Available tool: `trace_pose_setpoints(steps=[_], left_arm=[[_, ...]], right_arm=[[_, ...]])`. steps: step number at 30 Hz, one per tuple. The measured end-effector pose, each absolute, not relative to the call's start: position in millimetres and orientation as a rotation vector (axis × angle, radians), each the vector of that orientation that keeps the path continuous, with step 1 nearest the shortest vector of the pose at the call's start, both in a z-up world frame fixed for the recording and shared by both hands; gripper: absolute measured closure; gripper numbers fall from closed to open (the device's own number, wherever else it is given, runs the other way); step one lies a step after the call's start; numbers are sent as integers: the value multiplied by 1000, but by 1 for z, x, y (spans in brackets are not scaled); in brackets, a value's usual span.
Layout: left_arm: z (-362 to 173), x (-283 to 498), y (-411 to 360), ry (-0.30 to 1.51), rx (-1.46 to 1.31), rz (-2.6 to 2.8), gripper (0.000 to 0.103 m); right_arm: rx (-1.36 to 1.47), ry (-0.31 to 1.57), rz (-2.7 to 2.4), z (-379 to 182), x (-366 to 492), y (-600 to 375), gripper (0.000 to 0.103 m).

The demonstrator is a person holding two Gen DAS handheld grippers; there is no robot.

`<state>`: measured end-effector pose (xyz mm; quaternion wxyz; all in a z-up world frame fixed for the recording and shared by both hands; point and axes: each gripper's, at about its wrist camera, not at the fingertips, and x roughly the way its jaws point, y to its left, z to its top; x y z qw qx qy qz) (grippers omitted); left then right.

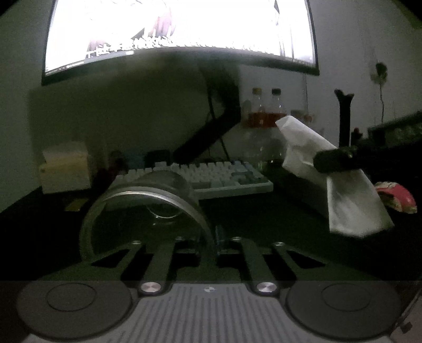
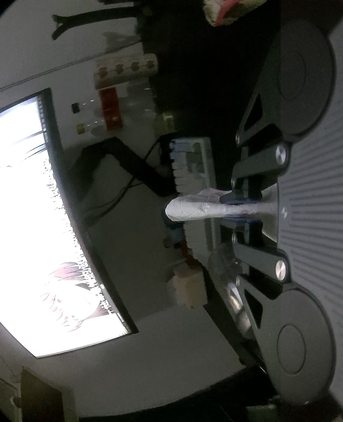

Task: Clean container
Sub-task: 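Wipe the jar wall beside the rim with the right tool's tissue, then lower the tissue onto the desk and open the right tool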

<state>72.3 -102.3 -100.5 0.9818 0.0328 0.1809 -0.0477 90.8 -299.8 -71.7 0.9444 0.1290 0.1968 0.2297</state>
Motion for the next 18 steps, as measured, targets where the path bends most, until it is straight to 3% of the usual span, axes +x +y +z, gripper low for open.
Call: trace_pose_setpoints(steps=[18], left_arm=[[-109, 41, -96, 420, 49, -149, 88]], right_arm=[[365, 628, 430, -107, 117, -270, 87]])
